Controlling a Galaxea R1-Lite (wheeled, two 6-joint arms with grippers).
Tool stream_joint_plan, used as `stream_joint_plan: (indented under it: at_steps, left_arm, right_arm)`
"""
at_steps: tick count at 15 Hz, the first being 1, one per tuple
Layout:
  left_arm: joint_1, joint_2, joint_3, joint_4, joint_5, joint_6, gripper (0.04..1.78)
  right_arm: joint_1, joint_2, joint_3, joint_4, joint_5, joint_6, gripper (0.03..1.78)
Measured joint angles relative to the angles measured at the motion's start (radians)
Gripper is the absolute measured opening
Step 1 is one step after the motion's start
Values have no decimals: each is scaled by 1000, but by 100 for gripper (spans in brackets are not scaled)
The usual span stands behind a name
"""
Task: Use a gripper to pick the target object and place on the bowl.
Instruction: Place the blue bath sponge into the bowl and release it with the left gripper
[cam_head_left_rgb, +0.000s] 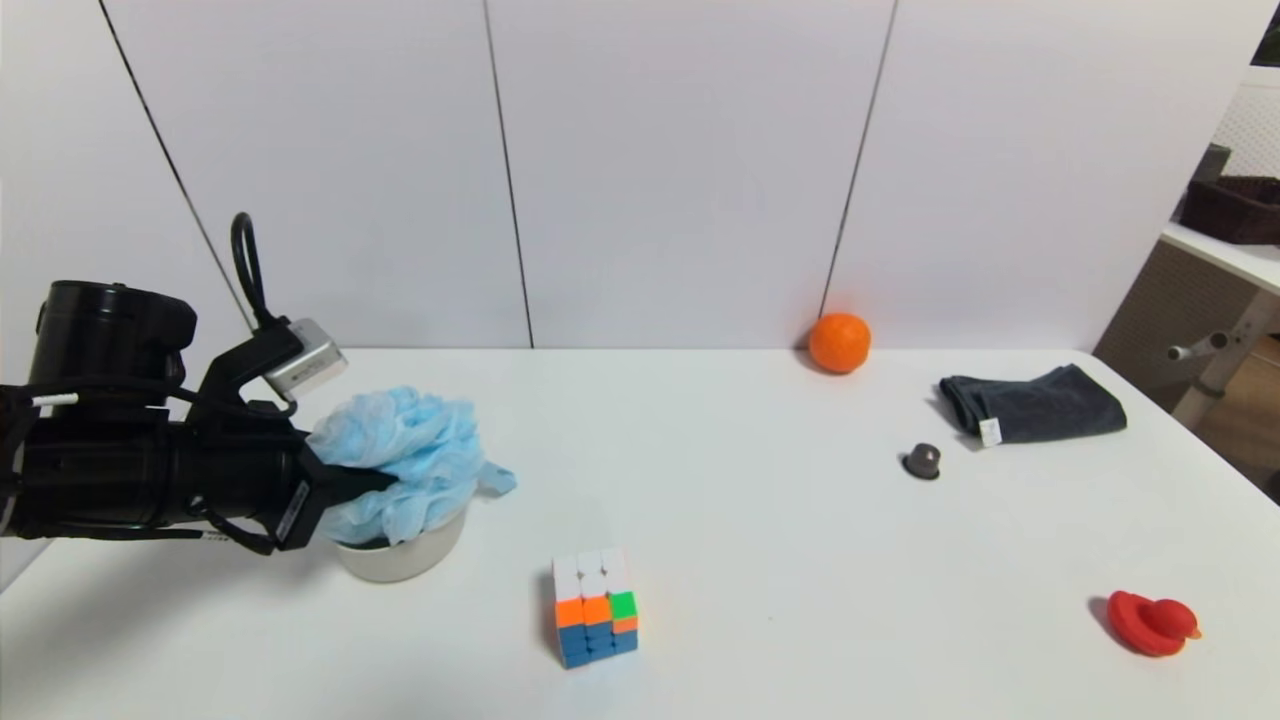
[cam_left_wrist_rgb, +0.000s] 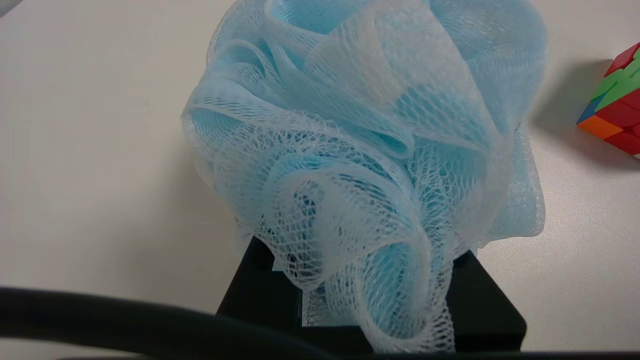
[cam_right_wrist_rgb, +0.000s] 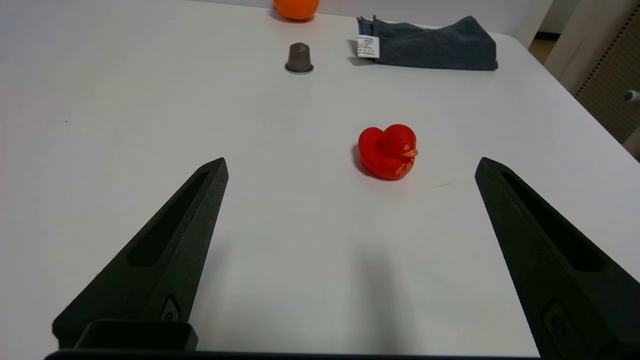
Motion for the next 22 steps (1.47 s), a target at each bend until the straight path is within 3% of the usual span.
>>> stream_joint_plan:
  at_steps: [8, 10, 14, 22]
  left_arm:
    - [1, 2, -3, 3, -1, 1, 57]
    - [1, 2, -9, 3, 1, 2, 85]
    - [1, -2, -21, 4, 0, 4, 119]
    - [9, -90, -51, 76, 4, 1, 152]
  right_arm:
    - [0, 0, 0, 0, 0, 0, 171]
    - [0, 0, 0, 0, 0, 0, 171]
    - [0, 0, 0, 0, 0, 0, 171]
    - [0, 0, 0, 0, 0, 0, 171]
